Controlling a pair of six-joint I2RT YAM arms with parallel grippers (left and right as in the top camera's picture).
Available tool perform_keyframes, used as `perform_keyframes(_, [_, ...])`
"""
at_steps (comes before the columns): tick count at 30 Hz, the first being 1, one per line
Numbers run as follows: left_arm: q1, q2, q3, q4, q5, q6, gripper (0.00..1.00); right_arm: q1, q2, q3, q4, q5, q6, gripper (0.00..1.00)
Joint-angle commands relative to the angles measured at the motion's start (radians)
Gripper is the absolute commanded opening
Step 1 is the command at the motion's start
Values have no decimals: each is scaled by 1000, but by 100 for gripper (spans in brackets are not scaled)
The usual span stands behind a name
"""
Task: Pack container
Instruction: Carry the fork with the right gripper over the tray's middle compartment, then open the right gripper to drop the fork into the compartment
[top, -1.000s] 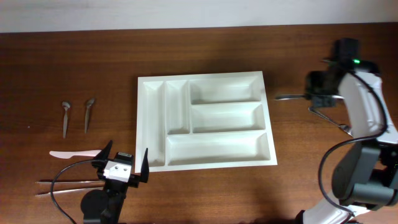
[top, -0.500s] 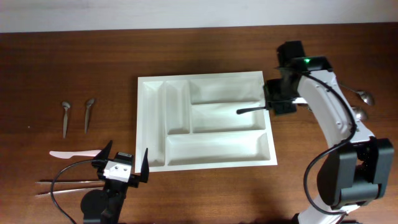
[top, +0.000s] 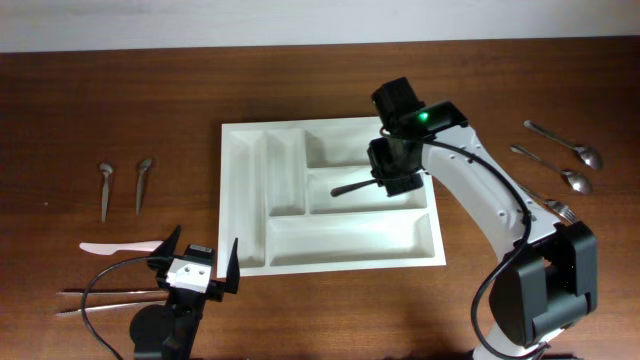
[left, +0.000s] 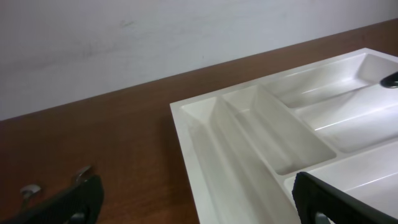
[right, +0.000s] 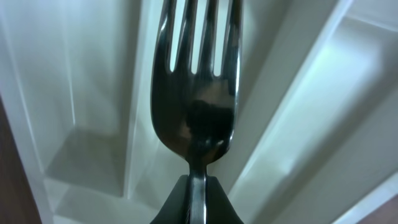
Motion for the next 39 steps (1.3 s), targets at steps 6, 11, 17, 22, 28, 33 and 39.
perform_keyframes(6, [4,-10,-7,3,-7,16,99,8,19,11,2,57,71,10])
perform_keyframes(11, [4,-10,-7,4,-7,16,99,8,69,11,9,51,89,11])
perform_keyframes(17, [4,-10,-7,4,-7,16,99,8,108,11,19,47,108,11])
perform_keyframes(22, [4,-10,-7,4,-7,16,99,8,114,11,42,56,106,24])
perform_keyframes(28, [4,-10,-7,3,-7,16,99,-19,112,27,54,85,34,38])
perform_keyframes(33, [4,-10,-8,3,-7,16,99,-119,106,106,53,101,-151,96])
perform_keyframes(39, [4,-10,-7,3,-7,16,99,-330,106,199,26,98,-276,99])
